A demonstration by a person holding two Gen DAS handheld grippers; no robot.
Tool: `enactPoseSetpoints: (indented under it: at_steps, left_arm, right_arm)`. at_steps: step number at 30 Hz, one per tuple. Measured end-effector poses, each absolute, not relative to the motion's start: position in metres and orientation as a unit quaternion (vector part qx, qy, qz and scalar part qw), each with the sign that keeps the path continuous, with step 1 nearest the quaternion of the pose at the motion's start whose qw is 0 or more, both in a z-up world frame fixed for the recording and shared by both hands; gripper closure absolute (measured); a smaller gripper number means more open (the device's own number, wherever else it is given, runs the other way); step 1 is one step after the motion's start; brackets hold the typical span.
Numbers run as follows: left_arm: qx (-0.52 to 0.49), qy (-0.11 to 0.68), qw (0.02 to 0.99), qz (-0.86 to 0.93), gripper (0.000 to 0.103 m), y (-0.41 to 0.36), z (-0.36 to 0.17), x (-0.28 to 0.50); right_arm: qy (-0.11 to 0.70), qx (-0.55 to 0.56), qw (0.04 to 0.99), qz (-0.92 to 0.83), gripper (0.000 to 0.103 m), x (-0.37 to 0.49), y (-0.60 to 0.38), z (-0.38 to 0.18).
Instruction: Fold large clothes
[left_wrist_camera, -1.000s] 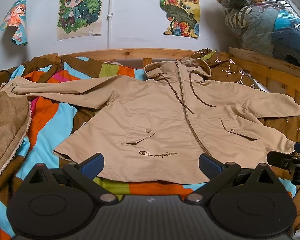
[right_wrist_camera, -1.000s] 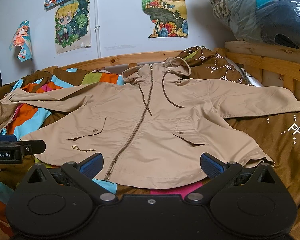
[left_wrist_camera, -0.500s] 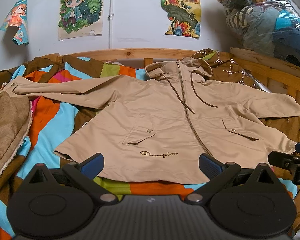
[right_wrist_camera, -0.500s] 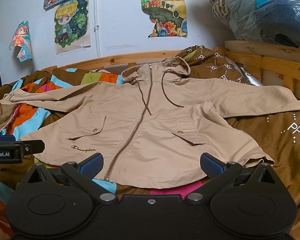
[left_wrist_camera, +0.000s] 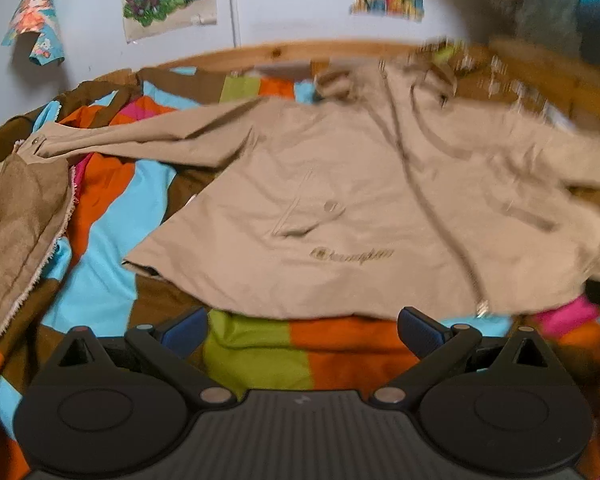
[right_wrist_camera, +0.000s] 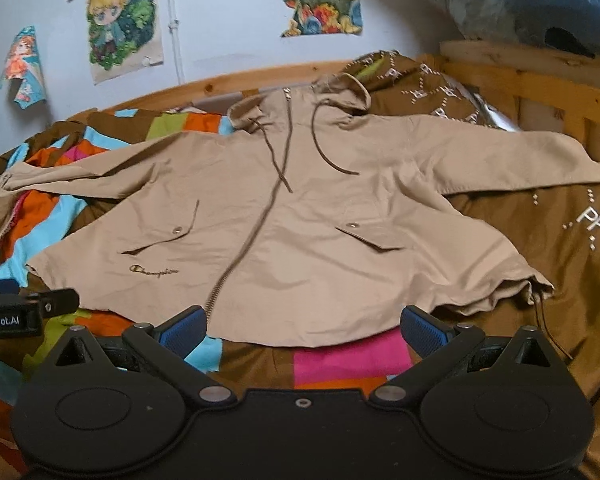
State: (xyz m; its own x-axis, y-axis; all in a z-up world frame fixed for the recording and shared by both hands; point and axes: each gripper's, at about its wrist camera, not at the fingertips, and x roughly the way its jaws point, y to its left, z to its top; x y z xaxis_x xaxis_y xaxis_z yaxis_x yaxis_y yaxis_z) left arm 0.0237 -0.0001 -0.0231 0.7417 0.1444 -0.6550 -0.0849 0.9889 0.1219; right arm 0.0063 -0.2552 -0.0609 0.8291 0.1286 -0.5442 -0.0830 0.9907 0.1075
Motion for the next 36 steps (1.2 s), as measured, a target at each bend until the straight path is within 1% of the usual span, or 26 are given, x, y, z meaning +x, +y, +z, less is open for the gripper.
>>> enactPoseSetpoints:
  at_steps: [2,6,13,17,21,24,27,29,33,34,35,36]
  left_arm:
    - [0.067,0.381,0.919,0.077,0.001,-0.002,-0.025,0.035]
    - [0.08,0.393,0.913,0.075,0.001,-0.001,-0.018,0.052]
    - [0.147,0.401,0.904,0.015,0.001,-0.027,0.027,0.103]
    - [0.152,0.393,0.907,-0.018,0.001,-0.052,0.053,0.137]
    - [0.141,0.391,0.908,-0.05,0.001,-0.077,0.06,0.17]
    - [0.135,0.384,0.91,-0.077,0.001,-0.094,0.055,0.193]
    - [0.121,0.369,0.916,-0.105,0.001,-0.105,0.041,0.211]
    - [0.108,0.365,0.917,-0.121,0.001,-0.107,0.03,0.219]
    - [0.088,0.389,0.906,-0.143,0.001,-0.101,0.002,0.23]
    - [0.088,0.39,0.905,-0.148,0.001,-0.099,-0.003,0.231]
    - [0.09,0.39,0.904,-0.15,0.001,-0.097,-0.008,0.232]
    - [0.091,0.389,0.904,-0.151,0.001,-0.096,-0.011,0.233]
  right_arm:
    - [0.291,0.035,0.955,0.042,0.001,0.007,-0.257,-0.061]
    - [0.303,0.038,0.952,0.019,0.001,0.009,-0.262,-0.063]
    - [0.286,0.067,0.956,-0.011,0.001,0.018,-0.283,-0.049]
    - [0.279,0.098,0.954,-0.048,0.001,0.032,-0.309,-0.039]
    - [0.276,0.105,0.952,-0.085,0.001,0.048,-0.335,-0.029]
    - [0.276,0.11,0.949,-0.103,0.001,0.062,-0.358,-0.023]
    - [0.27,0.141,0.946,-0.112,0.001,0.078,-0.389,-0.016]
    - [0.251,0.162,0.946,-0.128,0.001,0.085,-0.412,-0.013]
    - [0.214,0.179,0.942,-0.186,0.001,0.09,-0.46,-0.01]
    - [0.21,0.175,0.939,-0.208,0.004,0.091,-0.471,-0.01]
    - [0.209,0.17,0.936,-0.226,0.009,0.093,-0.481,-0.01]
    - [0.209,0.164,0.932,-0.245,0.011,0.094,-0.49,-0.011]
